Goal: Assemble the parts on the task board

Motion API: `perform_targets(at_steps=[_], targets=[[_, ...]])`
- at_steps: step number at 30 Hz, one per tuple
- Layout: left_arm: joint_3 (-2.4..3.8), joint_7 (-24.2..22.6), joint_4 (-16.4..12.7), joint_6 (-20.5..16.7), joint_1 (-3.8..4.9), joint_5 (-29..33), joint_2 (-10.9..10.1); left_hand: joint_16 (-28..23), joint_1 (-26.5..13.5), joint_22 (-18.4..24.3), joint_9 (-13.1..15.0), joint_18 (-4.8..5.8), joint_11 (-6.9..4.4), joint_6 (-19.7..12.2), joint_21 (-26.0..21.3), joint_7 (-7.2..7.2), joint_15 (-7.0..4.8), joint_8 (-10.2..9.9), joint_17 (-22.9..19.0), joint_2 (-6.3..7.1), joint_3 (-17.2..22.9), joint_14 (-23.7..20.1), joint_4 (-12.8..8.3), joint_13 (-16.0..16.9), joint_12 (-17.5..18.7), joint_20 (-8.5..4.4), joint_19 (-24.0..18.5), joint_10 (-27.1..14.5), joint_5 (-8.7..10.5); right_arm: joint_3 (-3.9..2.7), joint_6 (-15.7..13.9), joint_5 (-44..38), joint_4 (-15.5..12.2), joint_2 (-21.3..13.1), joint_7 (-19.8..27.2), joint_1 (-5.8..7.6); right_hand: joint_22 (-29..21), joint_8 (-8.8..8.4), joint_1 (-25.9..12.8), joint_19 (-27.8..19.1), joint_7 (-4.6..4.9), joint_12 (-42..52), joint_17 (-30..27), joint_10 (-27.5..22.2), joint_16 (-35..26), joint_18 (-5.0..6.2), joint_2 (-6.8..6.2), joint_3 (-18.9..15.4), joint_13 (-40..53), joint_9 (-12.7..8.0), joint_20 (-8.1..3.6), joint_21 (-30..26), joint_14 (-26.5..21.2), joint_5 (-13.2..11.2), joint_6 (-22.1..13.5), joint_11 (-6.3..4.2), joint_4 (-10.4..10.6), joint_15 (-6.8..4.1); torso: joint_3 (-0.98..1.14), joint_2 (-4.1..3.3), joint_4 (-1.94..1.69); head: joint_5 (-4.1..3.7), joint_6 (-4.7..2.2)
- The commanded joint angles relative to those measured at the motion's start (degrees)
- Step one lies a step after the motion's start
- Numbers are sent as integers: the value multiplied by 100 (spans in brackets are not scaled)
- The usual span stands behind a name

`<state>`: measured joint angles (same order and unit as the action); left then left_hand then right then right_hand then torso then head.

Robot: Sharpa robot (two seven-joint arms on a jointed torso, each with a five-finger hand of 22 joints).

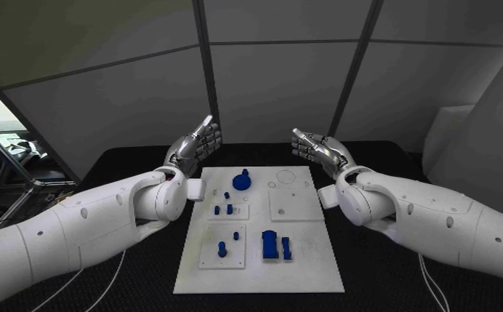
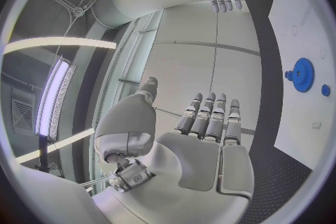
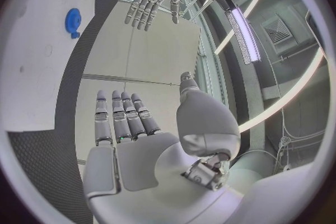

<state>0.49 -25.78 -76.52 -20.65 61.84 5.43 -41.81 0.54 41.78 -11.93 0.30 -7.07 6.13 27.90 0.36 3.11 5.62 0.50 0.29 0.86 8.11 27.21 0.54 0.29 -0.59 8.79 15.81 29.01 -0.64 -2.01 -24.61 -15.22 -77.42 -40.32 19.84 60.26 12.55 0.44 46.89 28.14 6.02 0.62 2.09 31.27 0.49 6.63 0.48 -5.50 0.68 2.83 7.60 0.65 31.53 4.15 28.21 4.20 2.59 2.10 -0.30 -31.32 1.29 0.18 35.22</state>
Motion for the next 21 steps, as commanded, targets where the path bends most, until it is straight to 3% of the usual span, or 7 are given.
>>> perform_targets(at_steps=[1,2,6,7,10,11,21], targets=[[-10,-229,-383,-1106,-39,-285,-70,-54,-1340,382,-30,214,-198,-895,-36,-311,-562,-50,-29,-86,-265,-872,-54,-29,59,-282,-506,-929,64,52,-1074,840,-411,-135,588,2,-400,-44,-1495,-894,-192,-62,-209,-997,-49,-199,-48,550,-68,-283,-245,-65,-1004,-415,-899,-420,-259,-210,30,13,-126,-17,-81],[-17,-262,-566,-1343,-63,-334,-111,-54,-1523,435,-30,213,-613,-1015,-36,-311,-562,-50,-29,-86,-301,-990,-54,-29,59,-326,-570,-1057,64,86,-1271,994,-601,-203,679,-1,-451,-44,-1685,-1009,-602,-62,-209,-1124,-49,-199,-48,550,-68,-283,-273,-65,-1133,-415,-1014,-420,-259,-210,30,14,-129,-18,-84],[-34,-334,-965,-1859,-117,-442,-202,-54,-1884,538,-30,213,-613,-1259,-36,-311,-562,-50,-29,-86,-367,-1227,-54,-29,59,-399,-710,-1305,64,155,-1679,1311,-993,-343,869,-6,-567,-44,-2117,-1268,-602,-62,-209,-1411,-49,-262,-48,550,-68,-283,-346,-65,-1424,-415,-1273,-420,-259,-210,30,14,-129,-18,-84],[-37,-347,-1043,-1959,-128,-463,-220,-54,-1973,564,-30,213,-613,-1319,-36,-311,-562,-50,-29,-86,-380,-1286,-54,-29,59,-425,-736,-1368,64,168,-1753,1368,-1063,-369,903,-7,-591,-44,-2210,-1323,-602,-62,-209,-1473,-49,-261,-48,550,-68,-283,-760,-65,-1484,-415,-1330,-420,-259,-210,30,14,-129,-18,-84],[-45,-380,-1226,-2196,-152,-512,-261,-54,-2220,634,-30,213,-613,-1480,-36,-311,-562,-50,-29,-86,-811,-1447,-54,-29,59,-477,-831,-1542,64,194,-1906,1487,-1210,-421,974,-9,-664,-44,-2481,-1479,-602,-62,-209,-1655,-49,-663,-48,550,-68,-283,-760,-65,-1668,-415,-1492,-420,-259,-210,30,14,-129,-18,-84],[-47,-391,-1285,-2272,-160,-528,-275,-54,-2296,656,-30,213,-613,-1534,-36,-311,-562,-50,-29,-86,-811,-1493,-54,-29,59,-879,-853,-1592,64,198,-1933,1508,-1236,-430,987,-9,-686,-44,-2566,-1526,-602,-62,-209,-1710,-49,-663,-48,550,-68,-283,-760,-65,-1725,-415,-1543,-420,-259,-210,30,14,-129,-18,-84],[-49,-401,-1343,-2347,-168,-543,-288,-54,-2950,1193,-30,212,-613,-1970,-36,-311,-562,-50,-29,-86,-811,-1926,-54,-29,59,-879,-1117,-2051,64,201,-1951,1522,-1253,-437,995,-9,-1255,-44,-3301,-1977,-602,-62,-209,-2200,-49,-663,-48,550,-68,-283,-760,-65,-2220,-415,-1989,-420,-259,-210,30,14,-129,-18,-84]])
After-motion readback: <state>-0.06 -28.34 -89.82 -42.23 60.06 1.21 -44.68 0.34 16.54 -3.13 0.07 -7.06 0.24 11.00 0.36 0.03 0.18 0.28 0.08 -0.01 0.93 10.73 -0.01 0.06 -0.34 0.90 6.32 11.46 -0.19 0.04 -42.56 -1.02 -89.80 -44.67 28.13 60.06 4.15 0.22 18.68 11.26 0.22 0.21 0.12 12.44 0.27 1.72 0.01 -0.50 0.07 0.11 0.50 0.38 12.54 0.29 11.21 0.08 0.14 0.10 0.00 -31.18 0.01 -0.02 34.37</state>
